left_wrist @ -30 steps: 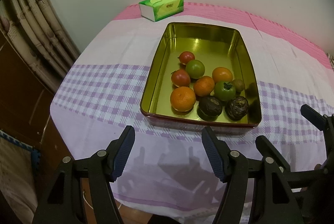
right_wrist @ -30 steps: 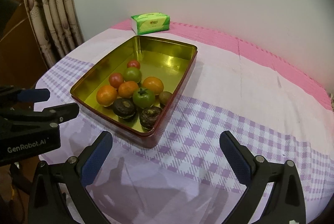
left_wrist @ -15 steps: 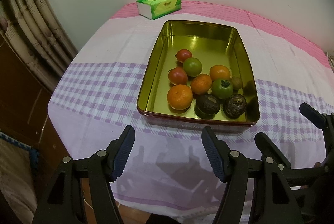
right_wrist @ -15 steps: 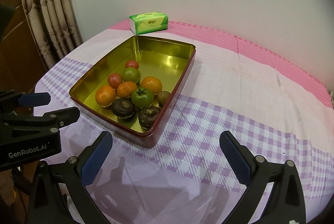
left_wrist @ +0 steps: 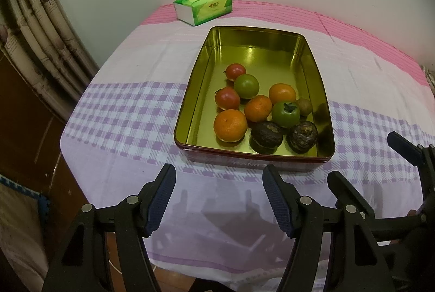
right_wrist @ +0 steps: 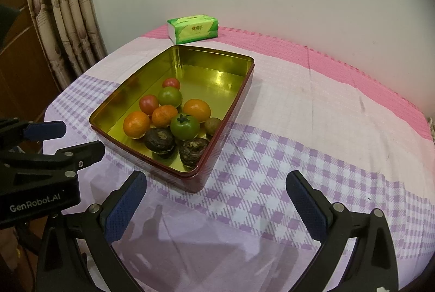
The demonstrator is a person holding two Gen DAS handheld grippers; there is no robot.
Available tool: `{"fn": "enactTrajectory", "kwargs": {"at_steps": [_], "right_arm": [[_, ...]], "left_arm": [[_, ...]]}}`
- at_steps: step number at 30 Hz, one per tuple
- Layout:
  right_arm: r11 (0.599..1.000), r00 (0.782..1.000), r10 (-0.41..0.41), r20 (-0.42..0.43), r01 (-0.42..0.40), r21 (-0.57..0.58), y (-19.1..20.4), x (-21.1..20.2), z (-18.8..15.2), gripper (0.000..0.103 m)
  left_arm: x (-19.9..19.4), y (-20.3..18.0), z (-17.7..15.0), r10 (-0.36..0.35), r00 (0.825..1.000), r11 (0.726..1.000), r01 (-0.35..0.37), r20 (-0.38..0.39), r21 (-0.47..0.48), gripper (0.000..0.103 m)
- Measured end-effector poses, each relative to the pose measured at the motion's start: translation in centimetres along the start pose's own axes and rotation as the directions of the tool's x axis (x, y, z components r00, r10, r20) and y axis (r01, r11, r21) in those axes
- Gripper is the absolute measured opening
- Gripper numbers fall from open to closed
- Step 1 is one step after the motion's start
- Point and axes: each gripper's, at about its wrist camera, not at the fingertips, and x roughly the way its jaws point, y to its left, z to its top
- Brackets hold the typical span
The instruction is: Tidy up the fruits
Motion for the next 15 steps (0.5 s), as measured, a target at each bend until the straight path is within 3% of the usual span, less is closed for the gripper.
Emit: {"fn": "enactTrajectory", "kwargs": {"at_steps": [15], "right_arm": [[1.000, 1.000, 0.000, -0.008, 0.000, 0.002, 0.15, 0.13, -0.17, 0.102]], "left_arm": [[-0.10, -0.05, -0.01, 0.002, 1.000, 1.000, -0.002, 0.002, -0.002, 0.067]]}}
